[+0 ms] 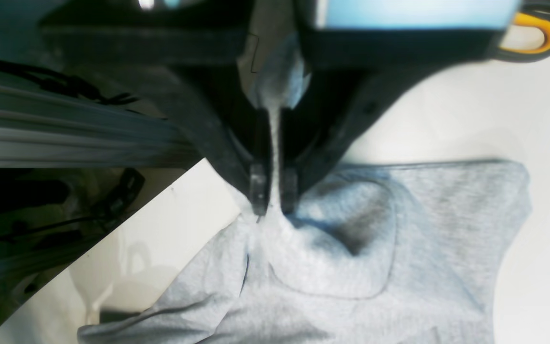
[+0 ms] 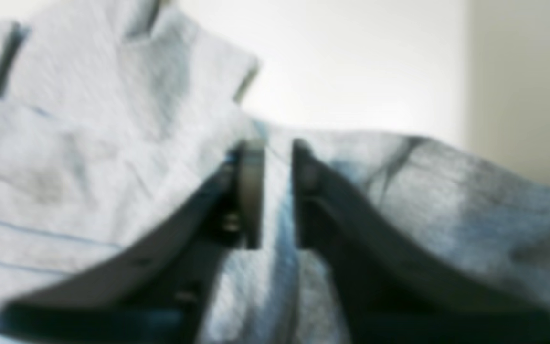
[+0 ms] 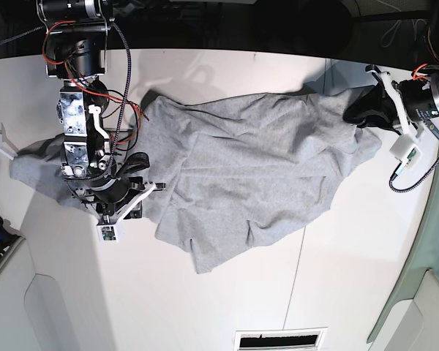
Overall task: Layout the t-shirt on the table in an organized manner, then fold the t-shirt properly
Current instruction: 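Drag the grasped fabric with the right gripper away from the left gripper, then lift the shirt with the right gripper and flip it over the table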
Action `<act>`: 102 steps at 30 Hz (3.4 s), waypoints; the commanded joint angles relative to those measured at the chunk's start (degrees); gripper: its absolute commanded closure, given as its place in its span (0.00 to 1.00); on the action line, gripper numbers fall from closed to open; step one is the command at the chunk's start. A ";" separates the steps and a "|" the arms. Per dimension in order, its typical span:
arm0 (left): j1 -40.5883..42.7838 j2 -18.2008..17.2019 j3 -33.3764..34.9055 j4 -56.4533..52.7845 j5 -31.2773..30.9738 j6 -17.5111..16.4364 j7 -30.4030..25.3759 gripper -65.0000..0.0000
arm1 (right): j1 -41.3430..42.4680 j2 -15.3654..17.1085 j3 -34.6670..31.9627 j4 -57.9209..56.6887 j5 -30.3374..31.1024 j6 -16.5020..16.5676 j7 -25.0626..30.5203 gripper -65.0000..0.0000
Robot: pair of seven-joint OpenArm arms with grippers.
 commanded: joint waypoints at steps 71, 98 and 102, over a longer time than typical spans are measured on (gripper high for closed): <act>-0.46 -1.09 -0.55 -9.07 2.45 -0.52 -3.61 1.00 | -63.63 0.94 13.00 62.71 3.91 -6.88 -16.85 1.00; -0.52 -1.09 -0.55 -9.05 -3.74 -0.52 1.09 0.76 | -20.20 4.46 9.42 22.91 11.54 3.02 -2.36 0.50; -0.28 -1.07 -0.55 -9.07 -3.04 -0.52 0.48 0.76 | -10.75 5.05 5.03 10.10 10.82 5.25 -2.10 0.50</act>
